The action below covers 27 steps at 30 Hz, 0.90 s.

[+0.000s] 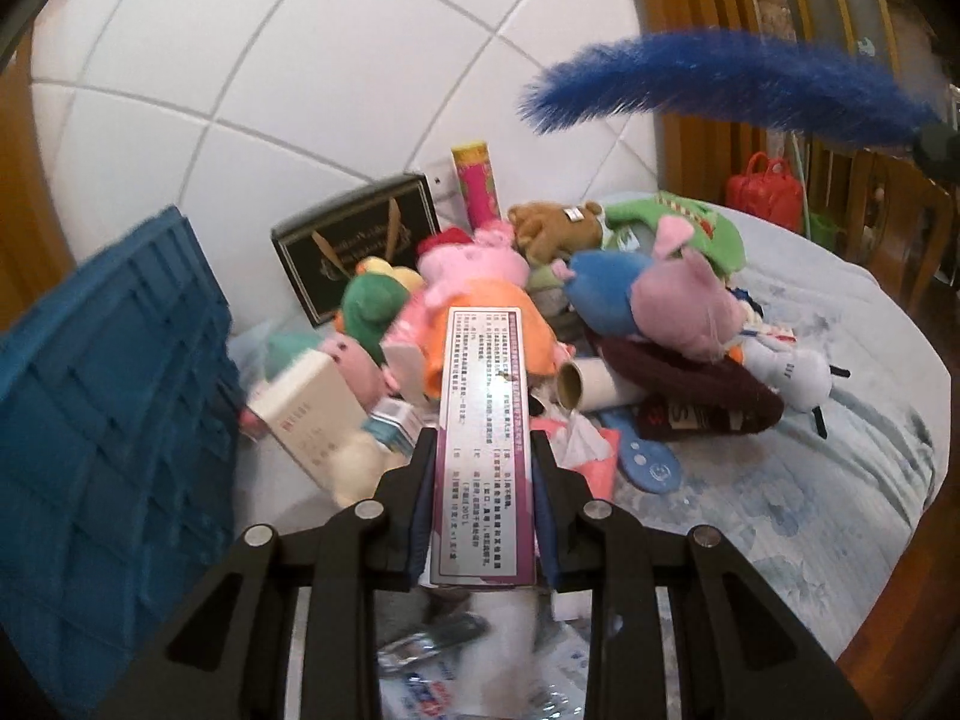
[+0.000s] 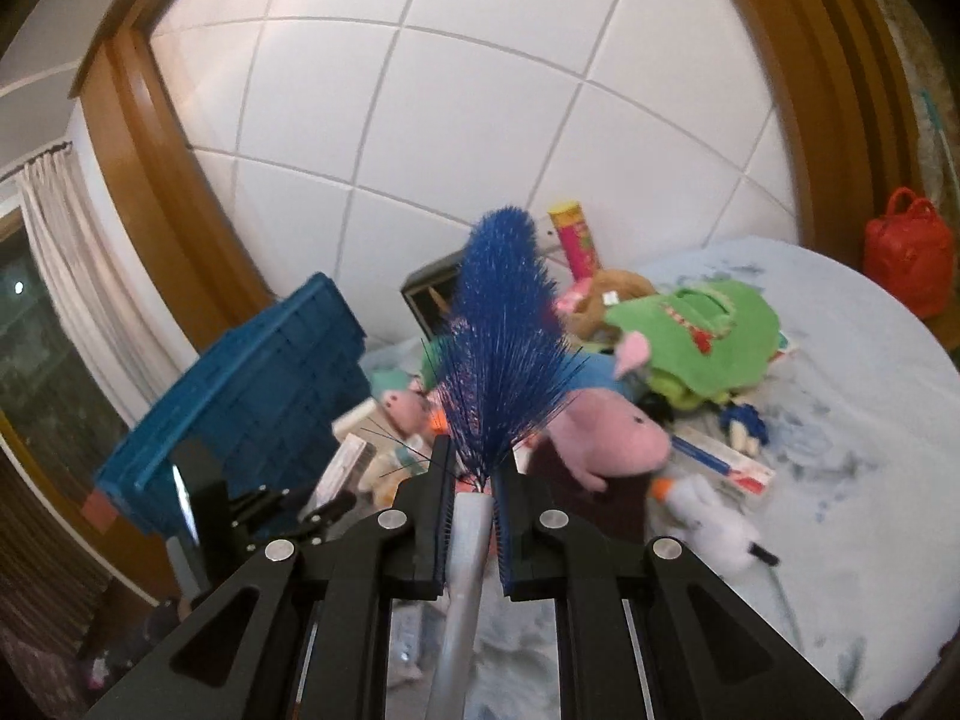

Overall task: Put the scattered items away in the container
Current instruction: 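Lift the box with left gripper while right gripper carries duster toward blue crate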

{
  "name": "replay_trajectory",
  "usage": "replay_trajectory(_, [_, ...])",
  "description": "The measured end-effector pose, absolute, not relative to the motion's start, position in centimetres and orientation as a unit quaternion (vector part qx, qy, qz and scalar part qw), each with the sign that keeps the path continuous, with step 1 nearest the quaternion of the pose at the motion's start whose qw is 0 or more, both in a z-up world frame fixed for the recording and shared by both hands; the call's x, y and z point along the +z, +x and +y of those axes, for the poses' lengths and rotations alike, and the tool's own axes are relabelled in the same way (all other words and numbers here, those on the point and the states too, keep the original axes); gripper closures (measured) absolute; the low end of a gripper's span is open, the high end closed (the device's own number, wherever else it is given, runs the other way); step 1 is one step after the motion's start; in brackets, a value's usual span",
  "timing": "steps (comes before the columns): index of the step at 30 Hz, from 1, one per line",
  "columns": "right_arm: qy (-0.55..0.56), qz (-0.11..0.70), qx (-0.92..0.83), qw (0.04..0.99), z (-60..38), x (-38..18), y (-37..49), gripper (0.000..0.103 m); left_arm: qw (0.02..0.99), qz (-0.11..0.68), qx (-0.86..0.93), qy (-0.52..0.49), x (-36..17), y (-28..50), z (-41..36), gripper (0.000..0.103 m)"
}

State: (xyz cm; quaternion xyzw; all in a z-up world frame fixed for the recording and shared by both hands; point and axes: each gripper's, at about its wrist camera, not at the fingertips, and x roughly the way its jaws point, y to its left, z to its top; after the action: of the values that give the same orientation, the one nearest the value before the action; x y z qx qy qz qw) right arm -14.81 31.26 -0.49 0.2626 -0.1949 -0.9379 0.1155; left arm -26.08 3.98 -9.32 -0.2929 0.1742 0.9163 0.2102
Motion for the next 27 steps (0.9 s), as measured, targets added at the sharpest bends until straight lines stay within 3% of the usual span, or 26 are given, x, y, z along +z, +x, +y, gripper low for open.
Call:
replay_trajectory(12, [0.246, -0.167, -0.931, 0.211, 26.4, 3.1, -17.4, 0.091, 0.151, 0.174, 0.939, -0.256, -1.4, -23.3, 0.8, 0.075])
replay_trajectory(27, [0.224, -0.105, -0.912, 0.327, 19.8, 7.6, -17.0, 0.091, 0.045, 0.147, 0.966, -0.209, 4.7, -17.3, -2.7, 0.075])
